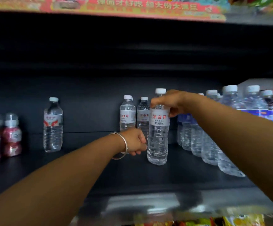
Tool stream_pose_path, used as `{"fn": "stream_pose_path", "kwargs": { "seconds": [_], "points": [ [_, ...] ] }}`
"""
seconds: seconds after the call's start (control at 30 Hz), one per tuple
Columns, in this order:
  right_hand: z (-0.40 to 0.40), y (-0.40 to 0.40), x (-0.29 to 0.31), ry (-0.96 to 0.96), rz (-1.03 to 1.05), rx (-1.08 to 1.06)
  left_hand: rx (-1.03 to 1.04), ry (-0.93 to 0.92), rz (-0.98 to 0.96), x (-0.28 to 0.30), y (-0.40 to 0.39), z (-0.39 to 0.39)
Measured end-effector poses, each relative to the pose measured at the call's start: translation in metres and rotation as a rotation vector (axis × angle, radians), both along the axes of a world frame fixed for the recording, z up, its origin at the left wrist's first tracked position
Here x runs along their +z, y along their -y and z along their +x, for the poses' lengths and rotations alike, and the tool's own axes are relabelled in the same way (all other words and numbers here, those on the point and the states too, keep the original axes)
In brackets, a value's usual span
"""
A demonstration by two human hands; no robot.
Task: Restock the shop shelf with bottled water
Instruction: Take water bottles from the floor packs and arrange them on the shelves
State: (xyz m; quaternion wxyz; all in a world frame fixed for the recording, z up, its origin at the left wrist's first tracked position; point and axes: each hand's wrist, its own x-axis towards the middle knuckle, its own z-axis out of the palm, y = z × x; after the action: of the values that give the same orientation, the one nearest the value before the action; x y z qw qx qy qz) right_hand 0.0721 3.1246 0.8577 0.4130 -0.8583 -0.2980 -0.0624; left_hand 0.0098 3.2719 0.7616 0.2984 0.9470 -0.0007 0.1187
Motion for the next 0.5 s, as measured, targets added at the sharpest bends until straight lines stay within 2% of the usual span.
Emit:
{"fn": "stream_pose_path", "kwargs": {
  "seconds": [0.3,0.5],
  "points": [
    [0.073,-0.053,-0.007,0.027,0.115,-0.009,0.091,-0.029,0.061,-0.006,-0.021,0.047],
    [0.09,-0.068,-0.007,0.075,0.077,-0.015,0.127,-0.034,0.1,-0.01,-0.026,0.065]
  ]
}}
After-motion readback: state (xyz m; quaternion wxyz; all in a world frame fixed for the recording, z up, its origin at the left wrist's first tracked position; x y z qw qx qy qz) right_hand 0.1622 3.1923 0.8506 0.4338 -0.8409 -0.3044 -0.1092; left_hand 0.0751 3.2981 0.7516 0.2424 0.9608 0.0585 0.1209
